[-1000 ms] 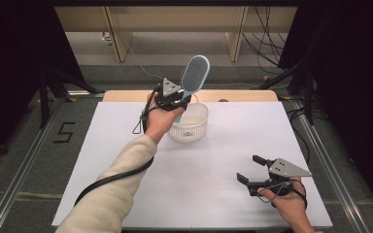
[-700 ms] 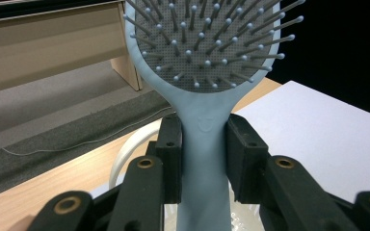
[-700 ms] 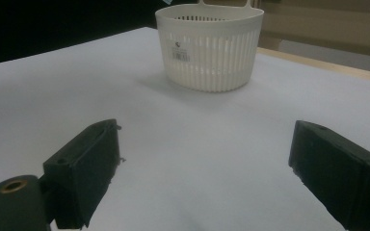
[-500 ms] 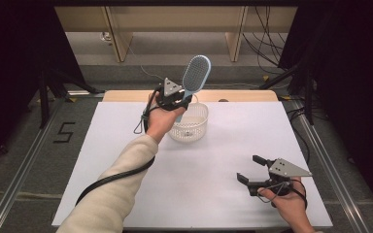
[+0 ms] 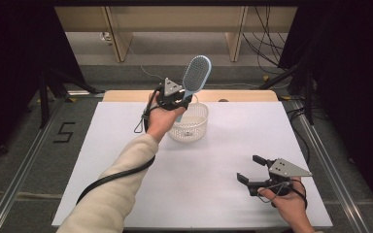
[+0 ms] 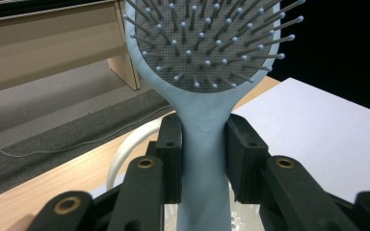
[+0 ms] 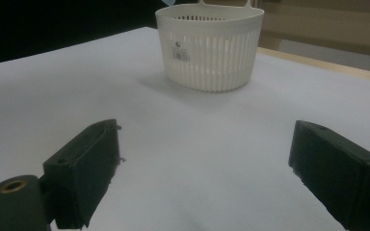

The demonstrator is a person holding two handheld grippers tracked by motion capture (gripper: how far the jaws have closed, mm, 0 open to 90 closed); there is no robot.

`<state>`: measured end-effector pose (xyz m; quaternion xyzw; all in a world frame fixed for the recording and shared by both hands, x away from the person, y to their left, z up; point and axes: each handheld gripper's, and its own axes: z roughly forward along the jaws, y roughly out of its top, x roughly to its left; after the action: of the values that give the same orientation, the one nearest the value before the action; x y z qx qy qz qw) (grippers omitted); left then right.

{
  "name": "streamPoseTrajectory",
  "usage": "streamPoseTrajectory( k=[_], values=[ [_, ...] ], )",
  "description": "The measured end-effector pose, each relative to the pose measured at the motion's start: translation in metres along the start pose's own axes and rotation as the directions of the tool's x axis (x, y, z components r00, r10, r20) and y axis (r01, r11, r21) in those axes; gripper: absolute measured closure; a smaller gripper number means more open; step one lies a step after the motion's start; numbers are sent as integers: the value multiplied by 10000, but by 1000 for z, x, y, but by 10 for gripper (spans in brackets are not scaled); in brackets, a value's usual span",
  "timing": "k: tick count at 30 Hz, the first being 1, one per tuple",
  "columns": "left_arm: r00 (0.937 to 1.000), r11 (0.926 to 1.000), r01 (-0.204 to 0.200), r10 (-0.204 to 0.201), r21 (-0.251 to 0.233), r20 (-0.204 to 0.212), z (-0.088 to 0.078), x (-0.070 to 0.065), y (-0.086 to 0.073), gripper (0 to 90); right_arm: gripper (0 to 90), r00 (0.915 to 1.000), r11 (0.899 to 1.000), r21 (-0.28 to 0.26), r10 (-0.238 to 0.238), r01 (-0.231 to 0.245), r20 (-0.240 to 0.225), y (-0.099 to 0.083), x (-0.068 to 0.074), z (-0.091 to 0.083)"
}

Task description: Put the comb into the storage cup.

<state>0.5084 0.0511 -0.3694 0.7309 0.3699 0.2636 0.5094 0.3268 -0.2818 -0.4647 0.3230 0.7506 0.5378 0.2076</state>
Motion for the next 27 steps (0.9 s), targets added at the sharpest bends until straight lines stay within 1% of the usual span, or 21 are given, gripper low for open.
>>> streamPoseTrajectory(
  k=[6,27],
  values=[
    [10000,10000,-57,57,42,0,1,1,-2,695,116,10000,10000,-13,6,-6,-2,0,0,0],
    [9997,9997,-233,233,-68,90,4,2,-1,695,116,10000,10000,-33,9,-9,-7,0,0,0]
  ],
)
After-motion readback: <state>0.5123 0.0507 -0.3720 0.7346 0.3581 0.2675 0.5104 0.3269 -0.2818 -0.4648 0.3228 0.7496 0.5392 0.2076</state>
